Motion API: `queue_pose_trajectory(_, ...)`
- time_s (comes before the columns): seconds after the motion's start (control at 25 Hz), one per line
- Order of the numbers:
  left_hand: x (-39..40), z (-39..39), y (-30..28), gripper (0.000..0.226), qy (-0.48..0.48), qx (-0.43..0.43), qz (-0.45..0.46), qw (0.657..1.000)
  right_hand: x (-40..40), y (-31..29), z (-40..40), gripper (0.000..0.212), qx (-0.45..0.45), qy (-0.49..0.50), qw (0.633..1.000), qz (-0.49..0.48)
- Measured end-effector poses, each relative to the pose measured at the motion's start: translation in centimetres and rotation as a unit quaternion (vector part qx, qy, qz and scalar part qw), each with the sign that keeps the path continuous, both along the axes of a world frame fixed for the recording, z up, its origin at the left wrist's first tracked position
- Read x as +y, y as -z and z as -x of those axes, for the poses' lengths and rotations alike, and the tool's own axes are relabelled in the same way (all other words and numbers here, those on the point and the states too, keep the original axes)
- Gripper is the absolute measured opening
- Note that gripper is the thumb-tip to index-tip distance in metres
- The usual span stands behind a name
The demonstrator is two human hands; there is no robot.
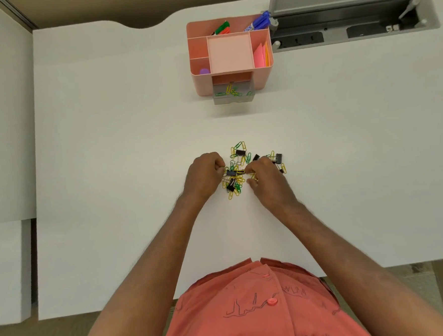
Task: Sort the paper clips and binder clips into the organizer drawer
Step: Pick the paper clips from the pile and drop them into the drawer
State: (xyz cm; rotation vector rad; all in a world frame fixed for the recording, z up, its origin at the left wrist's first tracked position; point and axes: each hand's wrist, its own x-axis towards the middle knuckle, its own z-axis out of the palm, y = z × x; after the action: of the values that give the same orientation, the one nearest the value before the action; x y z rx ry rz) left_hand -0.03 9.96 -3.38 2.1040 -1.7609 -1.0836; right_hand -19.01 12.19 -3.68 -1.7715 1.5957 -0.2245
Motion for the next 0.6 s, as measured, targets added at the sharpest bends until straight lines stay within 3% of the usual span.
queue_pose_trajectory(0.28, -0.1, -0.6, 0.6, 0.022, -0.048, 0.056, 0.000, 0.997, -0.3, -0.5, 0.2, 0.013, -0.003, -0.004, 1.000, 0.000)
queue_pose_trajectory(0.32, -0.1, -0.6, 0.6, 0.022, -0.051, 0.058, -0.001, 0.997, -0.1, -0.5, 0.2, 0.017, 0.009, -0.006, 1.000, 0.007)
queue_pose_trajectory(0.48, 0.1, -0.4, 0.7, 0.023, -0.063, 0.056, -0.003, 0.996, 1.3, 0.0, -0.6, 0.062, 0.072, -0.028, 0.997, 0.009)
queue_pose_trajectory(0.6, 0.1, -0.3, 0.8, 0.025, -0.060, 0.044, 0.003, 0.997, 1.6, 0.5, -1.3, 0.054, 0.064, -0.036, 0.996, 0.048)
